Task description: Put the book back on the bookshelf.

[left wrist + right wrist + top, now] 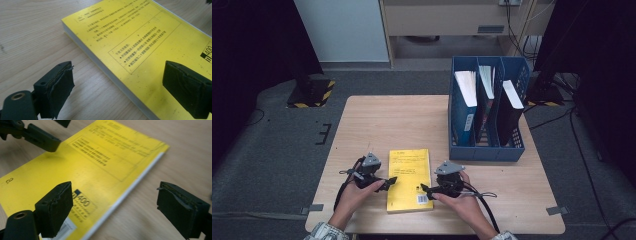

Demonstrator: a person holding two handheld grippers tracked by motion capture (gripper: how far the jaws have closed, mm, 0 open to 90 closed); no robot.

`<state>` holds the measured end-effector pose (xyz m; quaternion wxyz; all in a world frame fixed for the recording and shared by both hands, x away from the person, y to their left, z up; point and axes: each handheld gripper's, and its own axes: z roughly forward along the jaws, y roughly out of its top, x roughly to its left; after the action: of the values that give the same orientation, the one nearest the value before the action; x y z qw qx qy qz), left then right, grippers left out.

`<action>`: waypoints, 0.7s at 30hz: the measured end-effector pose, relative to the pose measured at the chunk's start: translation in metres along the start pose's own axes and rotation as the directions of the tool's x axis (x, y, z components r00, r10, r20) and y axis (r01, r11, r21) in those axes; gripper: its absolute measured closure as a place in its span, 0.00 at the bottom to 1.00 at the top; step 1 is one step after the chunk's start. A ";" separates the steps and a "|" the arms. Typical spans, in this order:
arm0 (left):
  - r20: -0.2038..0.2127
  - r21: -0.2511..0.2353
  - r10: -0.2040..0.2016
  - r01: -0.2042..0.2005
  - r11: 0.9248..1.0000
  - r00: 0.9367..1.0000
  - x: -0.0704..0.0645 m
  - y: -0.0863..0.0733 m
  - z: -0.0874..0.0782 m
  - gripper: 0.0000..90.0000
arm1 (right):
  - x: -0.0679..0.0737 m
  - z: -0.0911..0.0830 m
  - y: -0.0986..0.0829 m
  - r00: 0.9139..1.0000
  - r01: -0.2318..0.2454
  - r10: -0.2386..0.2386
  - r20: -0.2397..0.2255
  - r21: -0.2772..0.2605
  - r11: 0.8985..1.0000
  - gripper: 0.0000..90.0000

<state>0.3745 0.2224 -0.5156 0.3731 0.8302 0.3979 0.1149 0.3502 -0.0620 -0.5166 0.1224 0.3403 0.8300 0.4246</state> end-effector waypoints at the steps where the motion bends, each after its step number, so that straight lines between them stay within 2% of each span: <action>1: 0.003 0.001 0.002 -0.002 1.000 1.000 0.000 0.000 0.001 0.10 | 0.003 0.004 0.000 1.000 -0.001 0.001 -0.008 0.005 1.000 0.16; 3: 0.015 0.004 -0.004 0.004 1.000 1.000 -0.001 0.000 0.003 0.10 | 0.006 0.010 -0.001 1.000 0.005 -0.004 -0.016 0.016 1.000 0.16; 5: 0.035 0.004 -0.021 0.021 1.000 0.999 -0.002 0.000 0.005 0.11 | 0.007 0.015 -0.002 1.000 -0.013 0.014 -0.024 0.026 1.000 0.15; 9: 0.050 0.032 -0.010 0.009 0.999 0.999 -0.005 -0.001 0.011 0.11 | 0.008 0.022 -0.006 0.998 -0.044 0.046 -0.046 0.044 0.998 0.12; 10: 0.065 0.033 -0.016 0.014 0.999 0.998 -0.005 -0.001 0.012 0.11 | 0.009 0.023 -0.006 0.997 -0.054 0.056 -0.049 0.046 0.997 0.11; 16: 0.099 0.028 -0.036 0.033 0.999 0.994 -0.004 -0.003 0.015 0.12 | 0.010 0.025 -0.007 0.997 -0.063 0.065 -0.038 0.037 0.997 0.10; 21: 0.099 0.028 -0.042 0.040 0.999 0.994 -0.001 -0.004 0.012 0.13 | 0.015 0.025 -0.008 0.997 -0.058 0.060 -0.049 0.033 0.998 0.11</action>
<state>0.3781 0.2169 -0.5266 0.3839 0.8313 0.3973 0.0608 0.3476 -0.0401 -0.5366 0.0835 0.3559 0.8291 0.4231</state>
